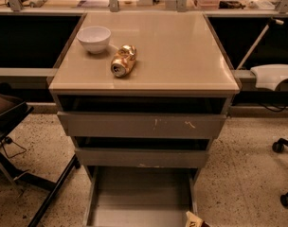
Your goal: Pick brown chip bag from bottom drawer and place on counter
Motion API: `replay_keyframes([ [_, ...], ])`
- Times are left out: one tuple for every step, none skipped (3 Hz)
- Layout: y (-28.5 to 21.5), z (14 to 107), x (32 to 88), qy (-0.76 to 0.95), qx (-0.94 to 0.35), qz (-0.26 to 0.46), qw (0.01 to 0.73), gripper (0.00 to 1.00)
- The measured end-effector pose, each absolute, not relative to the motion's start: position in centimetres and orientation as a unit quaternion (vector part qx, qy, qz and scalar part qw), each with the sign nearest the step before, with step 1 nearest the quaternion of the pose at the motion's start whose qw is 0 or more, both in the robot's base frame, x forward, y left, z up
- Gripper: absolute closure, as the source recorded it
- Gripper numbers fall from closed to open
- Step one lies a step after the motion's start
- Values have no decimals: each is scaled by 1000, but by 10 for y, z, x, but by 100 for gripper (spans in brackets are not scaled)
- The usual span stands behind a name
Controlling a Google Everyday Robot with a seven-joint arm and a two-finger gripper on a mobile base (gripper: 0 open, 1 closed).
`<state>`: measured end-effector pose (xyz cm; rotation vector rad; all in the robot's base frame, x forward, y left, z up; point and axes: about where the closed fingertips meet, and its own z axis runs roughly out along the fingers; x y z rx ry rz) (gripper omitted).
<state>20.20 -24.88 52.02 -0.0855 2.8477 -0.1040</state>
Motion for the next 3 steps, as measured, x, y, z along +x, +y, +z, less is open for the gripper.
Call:
replay_keyframes([
  [-249, 520, 202, 988, -30, -36, 145, 100],
  [-246, 522, 214, 988, -23, -35, 150, 100],
  [-250, 538, 242, 983, 7, -34, 181, 100],
])
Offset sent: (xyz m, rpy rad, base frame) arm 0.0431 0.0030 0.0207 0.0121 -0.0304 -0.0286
